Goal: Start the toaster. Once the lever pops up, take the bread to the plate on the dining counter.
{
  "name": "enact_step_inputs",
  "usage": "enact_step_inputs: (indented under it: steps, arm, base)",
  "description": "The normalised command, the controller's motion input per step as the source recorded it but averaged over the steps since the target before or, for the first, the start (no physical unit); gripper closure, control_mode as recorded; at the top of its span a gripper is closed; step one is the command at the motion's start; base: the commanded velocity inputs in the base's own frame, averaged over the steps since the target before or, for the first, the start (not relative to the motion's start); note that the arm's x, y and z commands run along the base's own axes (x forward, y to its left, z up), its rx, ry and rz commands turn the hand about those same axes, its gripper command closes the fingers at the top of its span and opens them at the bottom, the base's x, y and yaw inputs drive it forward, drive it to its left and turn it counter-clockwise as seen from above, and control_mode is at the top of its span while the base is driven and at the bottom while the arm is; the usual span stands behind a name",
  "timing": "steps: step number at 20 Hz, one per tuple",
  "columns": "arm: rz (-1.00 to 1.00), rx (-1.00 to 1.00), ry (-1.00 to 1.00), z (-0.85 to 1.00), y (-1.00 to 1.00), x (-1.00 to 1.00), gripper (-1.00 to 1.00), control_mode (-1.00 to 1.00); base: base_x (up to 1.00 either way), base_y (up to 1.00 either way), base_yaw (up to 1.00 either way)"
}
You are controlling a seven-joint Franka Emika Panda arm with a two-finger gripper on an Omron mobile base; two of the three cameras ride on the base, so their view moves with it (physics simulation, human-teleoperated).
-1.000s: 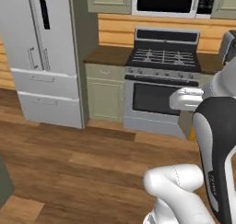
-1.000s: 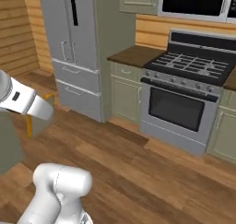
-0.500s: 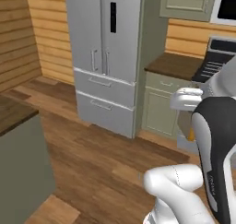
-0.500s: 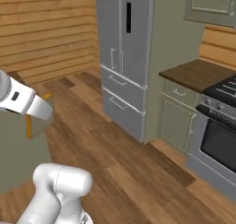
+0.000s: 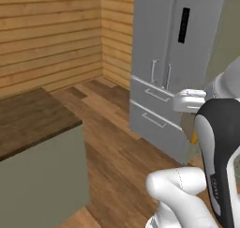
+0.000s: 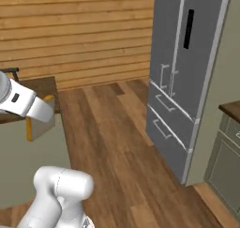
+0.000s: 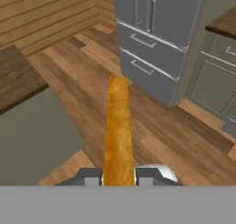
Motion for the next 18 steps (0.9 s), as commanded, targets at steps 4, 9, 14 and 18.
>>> enact_step_inputs:
  steps: [4,9,14,18]
  arm:
    - [0.0,0.0,0.0,0.0,0.0,0.0,1.0,1.0]
    - [0.0,0.0,0.0,0.0,0.0,0.0,1.0,1.0]
    - [0.0,0.0,0.0,0.0,0.0,0.0,1.0,1.0]
    - [0.0,0.0,0.0,0.0,0.0,0.0,1.0,1.0]
  base:
    - [1.0,-0.29,0.49]
    - [0.92,-0.5,0.45]
    - [0.85,-0.59,0.41]
    - [0.92,-0.51,0.36]
